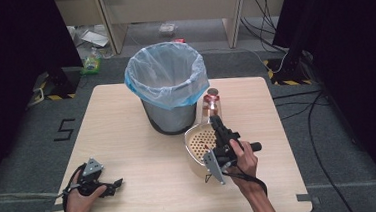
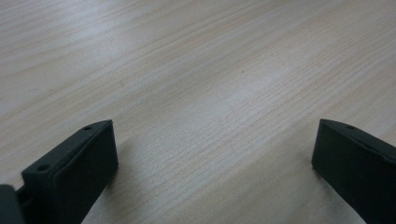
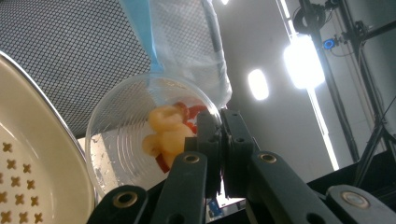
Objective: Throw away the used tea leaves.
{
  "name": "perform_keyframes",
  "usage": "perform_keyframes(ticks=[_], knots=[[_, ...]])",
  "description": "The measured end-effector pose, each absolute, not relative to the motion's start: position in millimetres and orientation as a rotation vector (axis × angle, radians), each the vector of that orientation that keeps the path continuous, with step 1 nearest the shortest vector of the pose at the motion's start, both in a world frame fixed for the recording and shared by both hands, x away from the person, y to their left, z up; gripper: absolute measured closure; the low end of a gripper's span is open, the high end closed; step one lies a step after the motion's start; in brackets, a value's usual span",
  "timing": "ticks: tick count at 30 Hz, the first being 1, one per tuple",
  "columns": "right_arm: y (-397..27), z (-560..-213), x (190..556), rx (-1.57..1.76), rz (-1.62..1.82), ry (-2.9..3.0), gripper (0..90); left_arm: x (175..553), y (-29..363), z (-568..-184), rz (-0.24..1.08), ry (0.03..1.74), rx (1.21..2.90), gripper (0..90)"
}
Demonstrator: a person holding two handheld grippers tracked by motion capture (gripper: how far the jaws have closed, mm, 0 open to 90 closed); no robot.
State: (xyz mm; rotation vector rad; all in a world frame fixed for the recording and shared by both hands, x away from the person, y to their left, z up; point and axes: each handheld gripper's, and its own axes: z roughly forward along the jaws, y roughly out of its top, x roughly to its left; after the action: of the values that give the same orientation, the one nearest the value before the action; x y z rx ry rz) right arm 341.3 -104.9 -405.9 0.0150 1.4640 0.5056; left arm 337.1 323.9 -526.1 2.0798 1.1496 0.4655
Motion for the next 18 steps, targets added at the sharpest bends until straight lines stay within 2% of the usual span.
perform_keyframes(ticks=[18], knots=[[-100.1, -409.4, 338.5, -0.013, 0.479, 1.416, 87.9, 337.1, 323.9, -526.0, 0.466, 1.15, 2.08, 0.0]])
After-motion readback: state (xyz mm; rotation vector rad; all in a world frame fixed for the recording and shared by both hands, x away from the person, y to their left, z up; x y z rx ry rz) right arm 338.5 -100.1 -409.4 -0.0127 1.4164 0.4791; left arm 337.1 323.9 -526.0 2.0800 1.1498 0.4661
